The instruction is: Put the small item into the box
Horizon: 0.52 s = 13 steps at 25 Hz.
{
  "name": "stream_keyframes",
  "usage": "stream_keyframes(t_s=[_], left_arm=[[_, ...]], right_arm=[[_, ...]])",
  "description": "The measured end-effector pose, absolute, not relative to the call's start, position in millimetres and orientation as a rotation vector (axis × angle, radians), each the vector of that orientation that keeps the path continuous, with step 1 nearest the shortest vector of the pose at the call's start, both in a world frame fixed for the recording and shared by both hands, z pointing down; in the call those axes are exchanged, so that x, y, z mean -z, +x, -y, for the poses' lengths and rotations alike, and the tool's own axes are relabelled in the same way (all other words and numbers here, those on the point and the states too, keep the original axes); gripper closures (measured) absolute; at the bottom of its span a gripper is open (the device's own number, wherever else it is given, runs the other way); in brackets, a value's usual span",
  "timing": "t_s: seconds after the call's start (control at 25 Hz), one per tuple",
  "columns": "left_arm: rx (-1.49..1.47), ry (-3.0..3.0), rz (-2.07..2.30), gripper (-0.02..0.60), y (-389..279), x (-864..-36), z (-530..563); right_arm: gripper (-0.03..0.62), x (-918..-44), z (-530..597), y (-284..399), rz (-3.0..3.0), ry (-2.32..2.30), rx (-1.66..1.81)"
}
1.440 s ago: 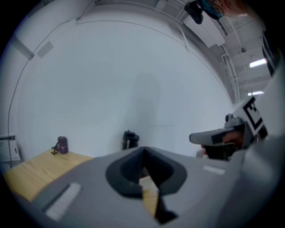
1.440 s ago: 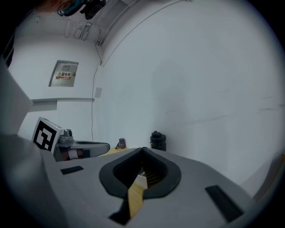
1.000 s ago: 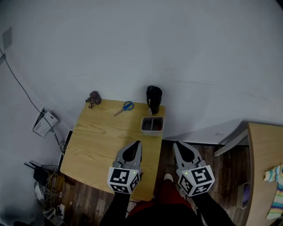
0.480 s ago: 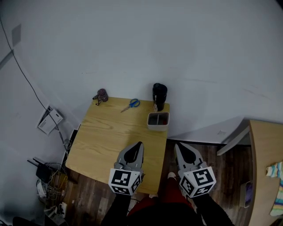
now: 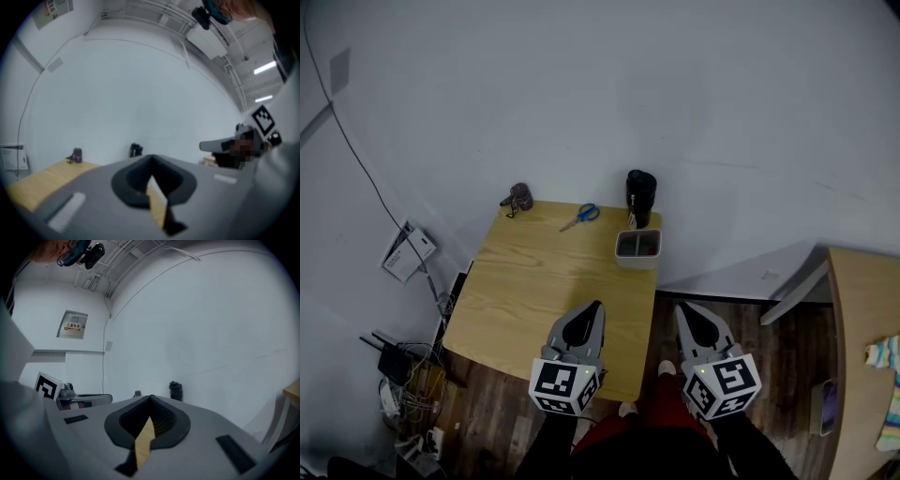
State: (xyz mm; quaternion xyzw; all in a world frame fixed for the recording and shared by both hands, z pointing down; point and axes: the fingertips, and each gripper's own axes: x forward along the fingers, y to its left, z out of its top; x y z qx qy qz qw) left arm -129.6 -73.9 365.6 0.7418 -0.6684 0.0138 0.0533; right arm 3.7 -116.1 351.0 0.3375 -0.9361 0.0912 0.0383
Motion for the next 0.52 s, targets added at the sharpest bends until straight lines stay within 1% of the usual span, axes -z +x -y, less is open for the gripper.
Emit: stream_keyframes(t_s=[0.52], left_arm=[[-0.036,2.304,2.017,0.578,-125.6,-370.2,63.1]], right_arm=[[0.586,-359.8,105.9,2.0,2.885,1.022,-0.278]])
